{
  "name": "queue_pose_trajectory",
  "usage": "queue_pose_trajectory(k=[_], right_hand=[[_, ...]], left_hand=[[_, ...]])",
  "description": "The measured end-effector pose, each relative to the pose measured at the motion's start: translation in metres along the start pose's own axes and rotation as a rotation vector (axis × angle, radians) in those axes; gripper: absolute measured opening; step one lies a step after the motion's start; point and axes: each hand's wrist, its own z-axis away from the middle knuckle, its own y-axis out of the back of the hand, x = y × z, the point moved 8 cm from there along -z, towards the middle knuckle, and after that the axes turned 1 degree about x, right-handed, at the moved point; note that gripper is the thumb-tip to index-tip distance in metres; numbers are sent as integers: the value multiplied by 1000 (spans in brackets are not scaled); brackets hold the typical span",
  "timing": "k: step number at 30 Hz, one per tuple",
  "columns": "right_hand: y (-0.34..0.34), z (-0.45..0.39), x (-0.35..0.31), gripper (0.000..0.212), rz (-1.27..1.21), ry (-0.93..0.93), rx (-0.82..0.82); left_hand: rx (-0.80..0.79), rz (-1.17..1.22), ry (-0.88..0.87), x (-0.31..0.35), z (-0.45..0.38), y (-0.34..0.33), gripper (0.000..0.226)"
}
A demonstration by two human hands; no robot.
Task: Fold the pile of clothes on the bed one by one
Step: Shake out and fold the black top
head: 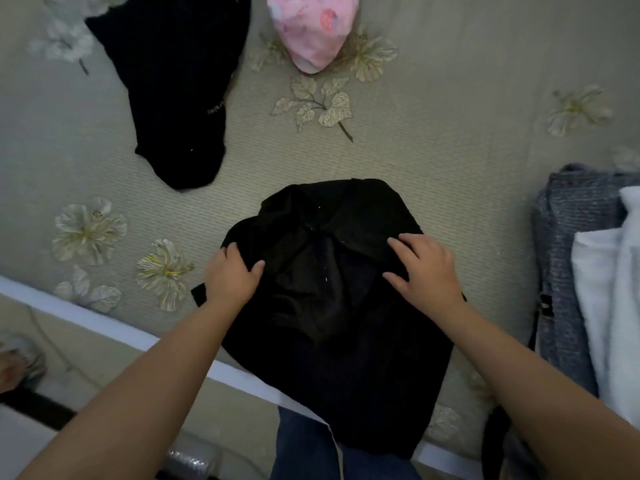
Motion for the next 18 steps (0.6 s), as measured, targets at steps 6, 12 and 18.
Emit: queue_pose_trajectory(k=[6, 12, 18], right_hand=[[-34, -32, 4, 37, 256, -4, -218], [34, -28, 114, 23, -955, -730, 131], [29, -14, 133, 17, -620, -852, 6]], left_hand=[[-22, 249, 58, -10, -30, -23, 59], [-29, 569, -20, -35, -26, -12, 25], [-162, 178, -476, -22, 24, -10, 17]])
